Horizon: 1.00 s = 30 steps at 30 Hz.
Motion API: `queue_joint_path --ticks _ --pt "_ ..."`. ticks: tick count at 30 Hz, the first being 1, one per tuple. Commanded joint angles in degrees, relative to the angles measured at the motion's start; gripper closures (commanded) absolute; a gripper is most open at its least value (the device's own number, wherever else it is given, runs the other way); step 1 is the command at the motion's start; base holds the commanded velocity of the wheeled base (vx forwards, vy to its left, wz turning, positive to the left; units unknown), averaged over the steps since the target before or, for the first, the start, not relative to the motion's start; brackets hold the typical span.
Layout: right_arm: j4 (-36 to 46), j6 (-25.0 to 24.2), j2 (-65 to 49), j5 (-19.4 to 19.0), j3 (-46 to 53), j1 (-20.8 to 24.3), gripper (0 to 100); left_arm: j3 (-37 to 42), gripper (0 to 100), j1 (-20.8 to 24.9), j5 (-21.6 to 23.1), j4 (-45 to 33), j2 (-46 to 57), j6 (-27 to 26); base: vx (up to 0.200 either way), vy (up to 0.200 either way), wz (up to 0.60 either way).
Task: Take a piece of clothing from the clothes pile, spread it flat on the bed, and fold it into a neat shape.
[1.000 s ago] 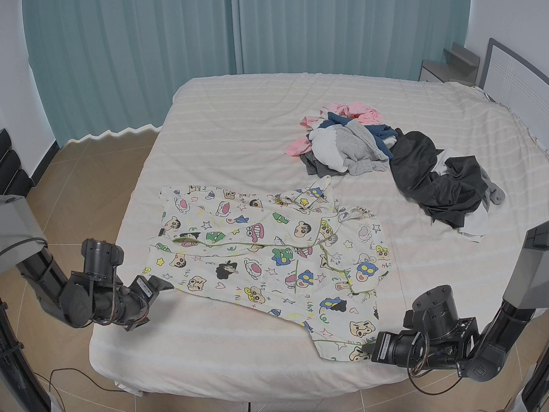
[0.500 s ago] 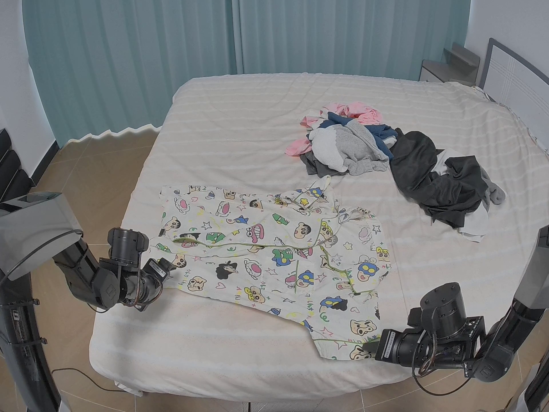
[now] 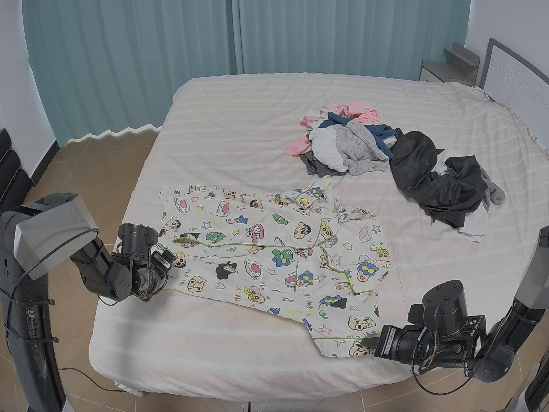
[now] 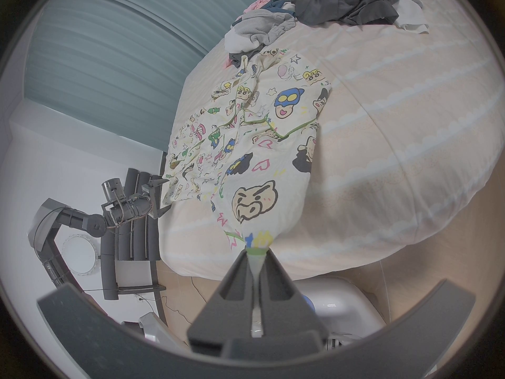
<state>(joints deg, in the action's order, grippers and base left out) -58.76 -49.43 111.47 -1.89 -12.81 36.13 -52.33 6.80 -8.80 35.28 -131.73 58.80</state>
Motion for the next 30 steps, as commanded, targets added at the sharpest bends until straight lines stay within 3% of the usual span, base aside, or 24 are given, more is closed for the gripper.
queue_joint_path --ticks 1,11,21,22,30 --pt "-0.13 0.04 0.15 -0.04 0.07 0.08 100 -1.45 100 -0.12 -0.25 0.05 -1.69 0.09 0.0 0.0 0.0" --pt "-0.13 0.21 0.15 0.31 -0.11 0.08 100 -2.07 100 -0.3 -1.39 -0.47 -1.42 -0.17 0.0 0.0 0.0" --pt "-0.3 0.13 -0.11 0.4 0.07 -0.27 100 -1.63 100 -0.83 -1.39 -7.42 2.09 -0.52 0.0 0.0 0.0" --pt "-0.22 0.13 -0.64 0.48 0.68 -0.45 100 0.57 100 -1.7 -1.04 -11.46 5.08 -1.84 0.0 0.0 0.0" --pt "-0.13 0.13 -1.17 0.4 2.53 -0.27 100 8.39 100 -4.34 -0.6 -11.72 9.65 -5.89 0.0 0.0 0.0"
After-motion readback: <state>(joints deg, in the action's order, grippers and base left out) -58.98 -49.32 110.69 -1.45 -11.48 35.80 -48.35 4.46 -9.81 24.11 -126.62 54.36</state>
